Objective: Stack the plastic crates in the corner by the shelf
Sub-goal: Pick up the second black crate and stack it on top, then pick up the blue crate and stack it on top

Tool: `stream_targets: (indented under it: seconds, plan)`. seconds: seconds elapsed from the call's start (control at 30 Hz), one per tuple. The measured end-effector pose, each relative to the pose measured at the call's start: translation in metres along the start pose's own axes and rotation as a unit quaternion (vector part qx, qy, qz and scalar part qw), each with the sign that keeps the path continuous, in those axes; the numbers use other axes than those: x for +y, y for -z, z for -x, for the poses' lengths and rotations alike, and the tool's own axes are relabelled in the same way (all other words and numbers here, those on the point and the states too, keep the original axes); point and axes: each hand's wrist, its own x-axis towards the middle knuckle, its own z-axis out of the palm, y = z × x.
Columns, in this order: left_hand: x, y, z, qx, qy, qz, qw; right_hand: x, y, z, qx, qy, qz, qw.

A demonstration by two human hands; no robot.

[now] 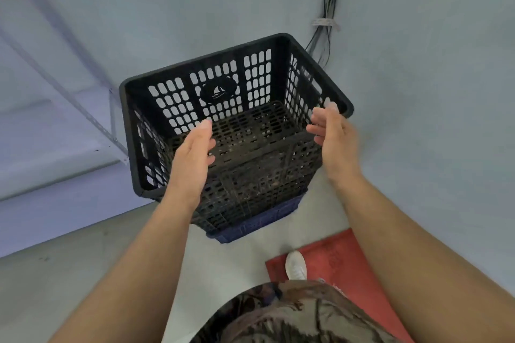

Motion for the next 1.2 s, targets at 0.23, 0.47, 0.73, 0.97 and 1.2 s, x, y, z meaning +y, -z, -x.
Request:
stream_targets:
  seconds: [0.23,0.47,0.73,0.97,1.2]
  plan:
    - [-0.007,-0.008,0.032,-0.109,-0.055,0.001,0.992,0.008,0.038,0.076,0.131,0.001,-0.034,0.991]
    - [-0.027,-0.065,0.082,-0.251,-0.050,-0.006,0.967,0.036,0.115,0.158,0.266,-0.047,-0.066,0.961]
    - [-0.032,-0.132,0.166,-0.386,-0.065,-0.047,0.919,0.056,0.206,0.254,0.422,-0.065,-0.114,0.897]
    - [-0.051,-0.191,0.293,-0.481,-0.058,-0.075,0.871,0.093,0.298,0.377,0.507,-0.072,-0.089,0.854]
    - [-0.084,-0.230,0.424,-0.560,-0.070,-0.109,0.818,0.122,0.382,0.501,0.533,-0.086,-0.030,0.841]
